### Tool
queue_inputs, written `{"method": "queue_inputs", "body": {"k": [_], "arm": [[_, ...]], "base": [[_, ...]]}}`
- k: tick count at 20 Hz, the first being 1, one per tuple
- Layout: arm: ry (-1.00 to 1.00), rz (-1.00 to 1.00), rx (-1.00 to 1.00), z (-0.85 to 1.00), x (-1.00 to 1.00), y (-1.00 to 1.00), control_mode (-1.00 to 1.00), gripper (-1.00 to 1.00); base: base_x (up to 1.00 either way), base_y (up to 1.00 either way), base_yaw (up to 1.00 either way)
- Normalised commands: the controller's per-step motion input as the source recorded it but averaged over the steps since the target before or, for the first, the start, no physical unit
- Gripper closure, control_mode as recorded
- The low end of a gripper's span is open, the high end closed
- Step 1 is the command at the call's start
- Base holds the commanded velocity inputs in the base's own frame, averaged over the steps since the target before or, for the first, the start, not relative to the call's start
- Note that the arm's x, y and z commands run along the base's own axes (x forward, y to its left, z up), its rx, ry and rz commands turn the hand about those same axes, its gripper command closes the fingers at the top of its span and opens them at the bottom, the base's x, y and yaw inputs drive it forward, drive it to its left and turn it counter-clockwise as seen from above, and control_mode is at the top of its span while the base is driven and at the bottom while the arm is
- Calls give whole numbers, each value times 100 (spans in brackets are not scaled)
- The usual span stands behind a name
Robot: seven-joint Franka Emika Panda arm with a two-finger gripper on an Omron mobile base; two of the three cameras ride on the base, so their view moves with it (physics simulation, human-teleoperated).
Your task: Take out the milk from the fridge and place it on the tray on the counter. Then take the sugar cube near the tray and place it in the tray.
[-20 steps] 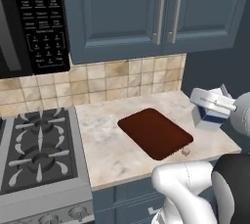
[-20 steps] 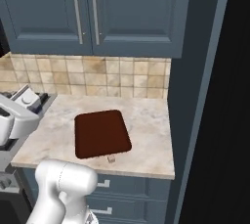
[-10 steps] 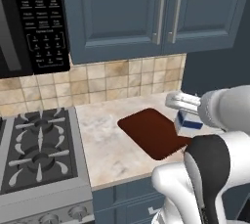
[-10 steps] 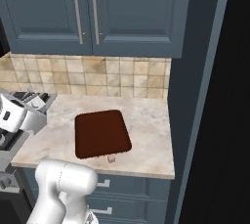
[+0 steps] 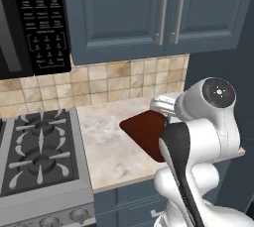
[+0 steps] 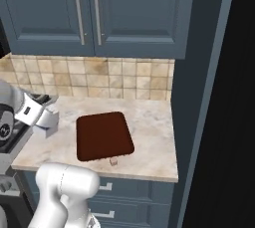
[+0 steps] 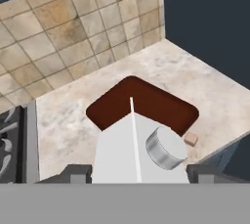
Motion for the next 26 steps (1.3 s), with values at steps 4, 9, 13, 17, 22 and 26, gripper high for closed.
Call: {"method": "queue_inputs", "body": {"k": [4, 9, 13, 17, 22, 26], "arm": [[-6, 0, -7, -79, 28, -9, -100, 100], [-3, 0, -3, -77, 43, -21, -100, 100], [-7, 0, -3, -81, 45, -25, -100, 100], [-15, 1, -3, -57, 42, -21, -100, 100], [-14, 2, 0, -53, 54, -18, -100, 100], [-4, 0, 0, -39, 67, -11, -100, 100]], "base": [[0, 0, 0], [0, 0, 0], [0, 0, 0], [0, 0, 0], [0, 0, 0], [0, 0, 0]]}}
